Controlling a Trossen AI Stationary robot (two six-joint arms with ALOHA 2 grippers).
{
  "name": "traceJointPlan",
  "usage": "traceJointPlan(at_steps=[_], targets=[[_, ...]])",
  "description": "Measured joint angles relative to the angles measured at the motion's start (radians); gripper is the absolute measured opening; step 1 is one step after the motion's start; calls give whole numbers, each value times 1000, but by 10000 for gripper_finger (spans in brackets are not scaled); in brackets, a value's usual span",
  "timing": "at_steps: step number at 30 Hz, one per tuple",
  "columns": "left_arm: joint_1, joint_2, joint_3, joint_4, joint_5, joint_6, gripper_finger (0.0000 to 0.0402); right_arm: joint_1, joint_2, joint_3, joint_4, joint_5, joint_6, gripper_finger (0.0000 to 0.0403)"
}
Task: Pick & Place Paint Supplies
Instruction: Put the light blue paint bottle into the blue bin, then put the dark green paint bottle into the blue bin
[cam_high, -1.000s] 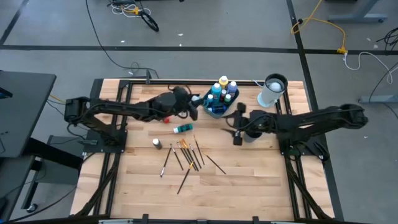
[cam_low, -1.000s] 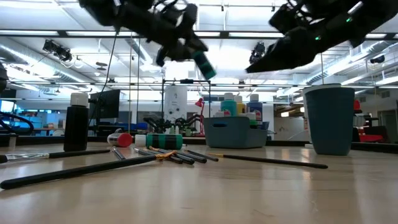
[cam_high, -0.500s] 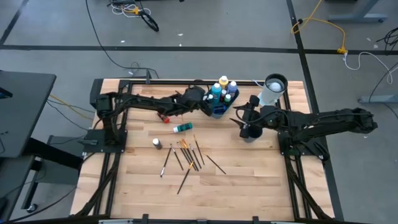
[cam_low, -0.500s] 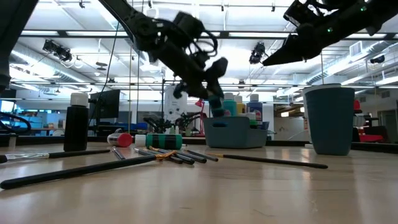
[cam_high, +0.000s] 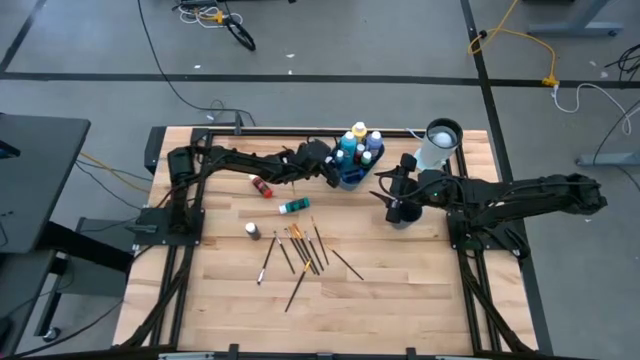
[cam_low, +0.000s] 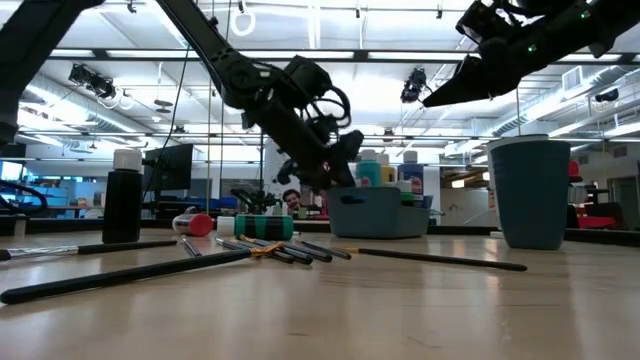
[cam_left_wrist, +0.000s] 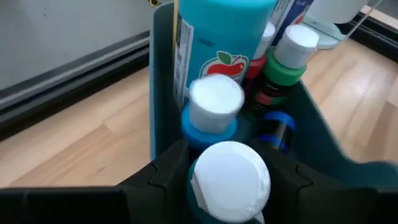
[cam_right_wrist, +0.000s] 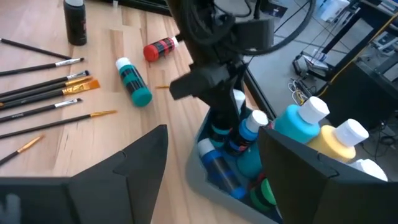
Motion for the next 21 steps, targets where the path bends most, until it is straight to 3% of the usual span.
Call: traceJointPlan(at_steps=[12,16,21], targets=[[-2,-5,0,24,19,105,230,-1,2,0,-4,-30,0,250],[-4,-82,1,-15,71,134,244,-1,2,0,-4,-79,0,250],[-32,-243,1,-181,89,214,246,-1,2,0,-4,-121,20,250]])
